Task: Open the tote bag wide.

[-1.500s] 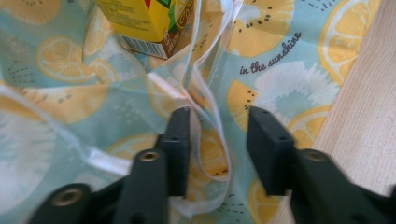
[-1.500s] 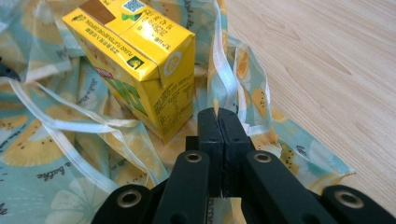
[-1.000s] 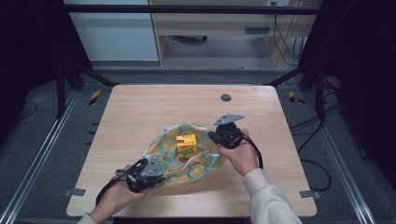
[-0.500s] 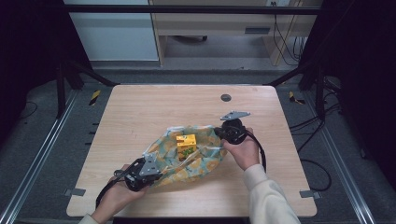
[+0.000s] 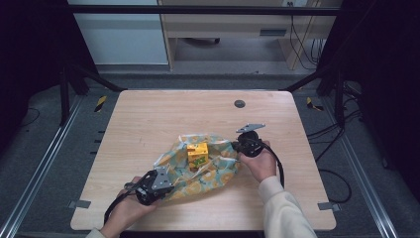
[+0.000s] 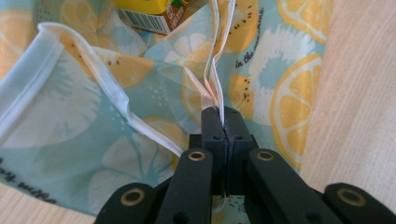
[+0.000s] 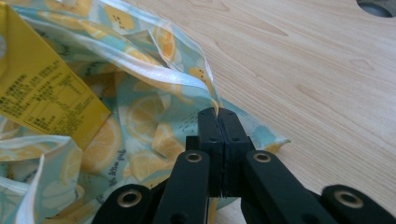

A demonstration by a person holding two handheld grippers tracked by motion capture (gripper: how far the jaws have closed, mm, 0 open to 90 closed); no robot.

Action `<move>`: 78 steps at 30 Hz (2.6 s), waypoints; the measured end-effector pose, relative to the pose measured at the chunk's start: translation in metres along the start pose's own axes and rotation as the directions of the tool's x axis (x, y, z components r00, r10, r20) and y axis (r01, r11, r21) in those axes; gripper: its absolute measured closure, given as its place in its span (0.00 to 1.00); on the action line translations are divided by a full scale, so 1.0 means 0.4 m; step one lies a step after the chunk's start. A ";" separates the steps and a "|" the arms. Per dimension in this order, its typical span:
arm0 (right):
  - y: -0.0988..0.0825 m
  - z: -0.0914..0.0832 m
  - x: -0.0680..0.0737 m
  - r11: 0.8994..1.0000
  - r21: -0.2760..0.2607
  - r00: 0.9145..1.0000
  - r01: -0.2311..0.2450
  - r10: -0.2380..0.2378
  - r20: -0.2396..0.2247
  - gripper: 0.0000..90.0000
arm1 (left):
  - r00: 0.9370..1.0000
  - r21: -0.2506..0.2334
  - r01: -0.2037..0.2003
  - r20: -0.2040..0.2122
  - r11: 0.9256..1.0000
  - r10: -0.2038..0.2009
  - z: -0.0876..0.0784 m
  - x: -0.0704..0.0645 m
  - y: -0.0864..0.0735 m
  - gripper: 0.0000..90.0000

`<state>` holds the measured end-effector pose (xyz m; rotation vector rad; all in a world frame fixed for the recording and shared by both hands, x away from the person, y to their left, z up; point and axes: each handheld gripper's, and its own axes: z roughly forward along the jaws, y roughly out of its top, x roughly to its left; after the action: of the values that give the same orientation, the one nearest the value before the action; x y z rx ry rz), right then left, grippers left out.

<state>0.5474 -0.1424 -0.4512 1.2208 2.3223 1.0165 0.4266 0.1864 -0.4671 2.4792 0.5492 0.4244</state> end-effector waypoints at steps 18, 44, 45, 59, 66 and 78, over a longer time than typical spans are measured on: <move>-0.026 0.025 -0.028 0.999 0.029 0.999 -0.033 0.033 0.016 0.98 | 1.000 0.009 0.004 0.014 1.000 -0.004 -0.001 -0.005 -0.005 1.00; -0.024 -0.013 -0.027 0.999 -0.001 0.996 -0.036 0.036 0.085 0.71 | 0.999 -0.048 0.034 -0.008 0.998 -0.035 -0.025 0.008 -0.022 0.84; -0.023 -0.025 -0.025 0.999 -0.014 0.996 -0.038 0.039 0.085 0.66 | 0.999 -0.070 0.047 -0.018 0.996 -0.048 -0.030 0.008 -0.020 0.79; -0.022 -0.206 0.072 0.985 -0.163 0.997 0.050 -0.041 0.062 0.36 | 0.991 -0.223 0.057 -0.107 0.973 -0.083 -0.143 0.036 0.052 0.35; -0.071 -0.191 0.108 0.988 -0.149 0.999 0.047 -0.045 0.014 0.34 | 0.981 -0.192 0.078 -0.162 0.978 -0.110 -0.129 0.112 0.091 0.35; -0.120 -0.116 0.139 0.992 -0.106 0.998 0.067 -0.068 -0.009 0.32 | 0.972 -0.125 0.145 -0.166 0.982 -0.165 0.005 0.209 0.113 0.37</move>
<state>0.4608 -0.1358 -0.4516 1.0917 2.2717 1.1110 0.5132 0.1902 -0.4275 2.2853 0.7637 0.5987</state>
